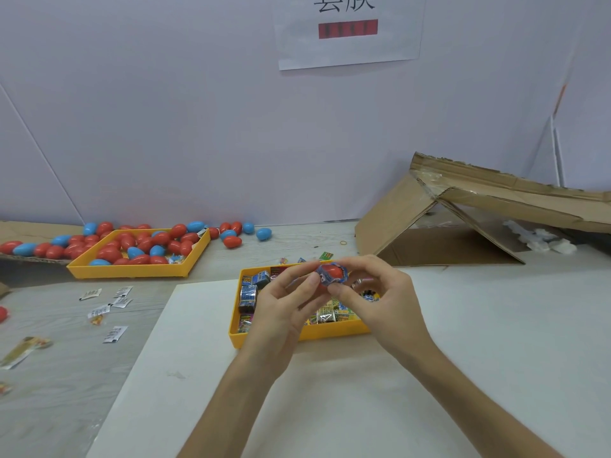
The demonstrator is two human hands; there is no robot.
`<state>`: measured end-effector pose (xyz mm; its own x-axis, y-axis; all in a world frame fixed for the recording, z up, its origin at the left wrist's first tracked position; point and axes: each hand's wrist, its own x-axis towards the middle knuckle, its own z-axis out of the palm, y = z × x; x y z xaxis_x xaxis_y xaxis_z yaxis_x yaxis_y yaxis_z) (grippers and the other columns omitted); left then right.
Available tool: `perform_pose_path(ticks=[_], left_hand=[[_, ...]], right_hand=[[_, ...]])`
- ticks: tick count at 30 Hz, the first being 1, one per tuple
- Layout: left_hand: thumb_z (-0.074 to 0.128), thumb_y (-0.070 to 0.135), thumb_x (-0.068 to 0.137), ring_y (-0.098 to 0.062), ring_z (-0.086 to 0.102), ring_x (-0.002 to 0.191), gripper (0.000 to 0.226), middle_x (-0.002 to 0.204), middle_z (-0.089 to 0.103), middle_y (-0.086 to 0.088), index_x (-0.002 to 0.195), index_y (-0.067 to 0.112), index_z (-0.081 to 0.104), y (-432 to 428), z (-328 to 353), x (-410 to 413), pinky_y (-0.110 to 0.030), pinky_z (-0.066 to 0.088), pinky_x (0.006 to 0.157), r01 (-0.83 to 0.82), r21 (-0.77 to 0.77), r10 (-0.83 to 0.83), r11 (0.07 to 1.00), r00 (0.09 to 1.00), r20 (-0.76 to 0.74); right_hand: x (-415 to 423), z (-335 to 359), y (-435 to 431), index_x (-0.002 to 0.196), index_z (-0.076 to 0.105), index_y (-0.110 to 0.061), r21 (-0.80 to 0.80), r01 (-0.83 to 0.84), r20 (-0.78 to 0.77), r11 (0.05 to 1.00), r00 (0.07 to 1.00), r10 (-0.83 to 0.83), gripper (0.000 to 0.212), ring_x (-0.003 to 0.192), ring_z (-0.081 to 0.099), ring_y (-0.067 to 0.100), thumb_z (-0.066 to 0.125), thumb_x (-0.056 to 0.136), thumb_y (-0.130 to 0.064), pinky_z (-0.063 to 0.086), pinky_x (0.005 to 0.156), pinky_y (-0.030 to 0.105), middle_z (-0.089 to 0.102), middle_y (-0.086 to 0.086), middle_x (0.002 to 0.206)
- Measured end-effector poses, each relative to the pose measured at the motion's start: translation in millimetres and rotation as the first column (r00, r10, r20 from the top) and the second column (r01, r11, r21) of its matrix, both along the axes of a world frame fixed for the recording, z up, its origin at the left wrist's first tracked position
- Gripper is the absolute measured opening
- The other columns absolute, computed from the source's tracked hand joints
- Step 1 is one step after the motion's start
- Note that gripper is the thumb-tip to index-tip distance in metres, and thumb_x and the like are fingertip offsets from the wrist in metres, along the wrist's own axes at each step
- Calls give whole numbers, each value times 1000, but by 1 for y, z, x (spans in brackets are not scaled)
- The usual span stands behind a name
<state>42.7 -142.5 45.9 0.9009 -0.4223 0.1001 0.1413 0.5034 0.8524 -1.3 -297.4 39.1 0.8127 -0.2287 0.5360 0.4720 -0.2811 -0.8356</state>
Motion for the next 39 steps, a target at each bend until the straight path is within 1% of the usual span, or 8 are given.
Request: perform_pose_path(ticks=[10,18,20,24,28,33,36,39], left_hand=[[67,18,92,-24,66,119,36,131,66,-18,124,4,69,0,-4,0,-24,56,90,199,-114,-209,973,975,-78],[68,12,90,-31,60,128,38,140,60,-20,127,5,68,-3,-7,-1,-29,56,93,261,-242,-301,935,942,-150],[67,11,91,-29,61,127,35,137,62,-17,126,9,70,-3,-9,-1,-30,56,94,267,-237,-306,934,940,-149],[65,11,93,-24,64,123,30,130,67,-13,122,11,73,-2,-10,1,-28,55,94,271,-231,-309,934,940,-146],[73,9,89,-26,64,123,33,128,68,-14,122,9,72,-2,-9,1,-28,55,93,290,-263,-329,920,937,-118],[74,12,89,-30,58,130,37,136,62,-20,126,5,69,-1,-7,1,-30,54,97,323,-278,-364,905,925,-111],[67,19,96,-33,56,132,35,141,56,-26,127,2,67,0,-5,0,-33,53,99,343,-323,-405,882,902,-150],[70,26,95,-33,54,134,47,145,51,-27,135,1,61,0,-4,-1,-33,51,102,322,-282,-374,904,914,-155]], right_hand=[[2,0,-2,108,77,-19,125,-57,-63,990,996,66,32,86,66,15,79,78,-29,56,76,40,70,-8,96],[1,1,4,101,79,-42,231,-108,-127,967,982,140,24,92,65,13,73,78,-34,54,88,39,75,-7,101],[1,1,4,105,78,-37,240,-120,-121,963,981,152,27,94,65,17,74,78,-32,55,89,38,74,-3,106],[1,1,2,114,75,-31,246,-165,-136,955,970,203,32,104,66,30,77,83,-24,58,89,38,73,4,115],[0,4,3,111,75,-38,226,-172,-131,959,970,205,30,93,67,17,73,83,-28,55,79,27,75,-1,106],[0,5,3,108,75,-40,191,-156,-106,969,978,179,28,93,68,15,72,84,-26,57,81,33,76,-2,106],[-1,5,0,111,75,-32,143,-149,-89,978,983,163,27,91,67,17,73,89,-17,57,81,34,74,-1,105],[-1,5,-1,115,74,-21,84,-161,-68,983,984,167,29,90,65,18,72,89,-7,54,78,26,69,-2,104]])
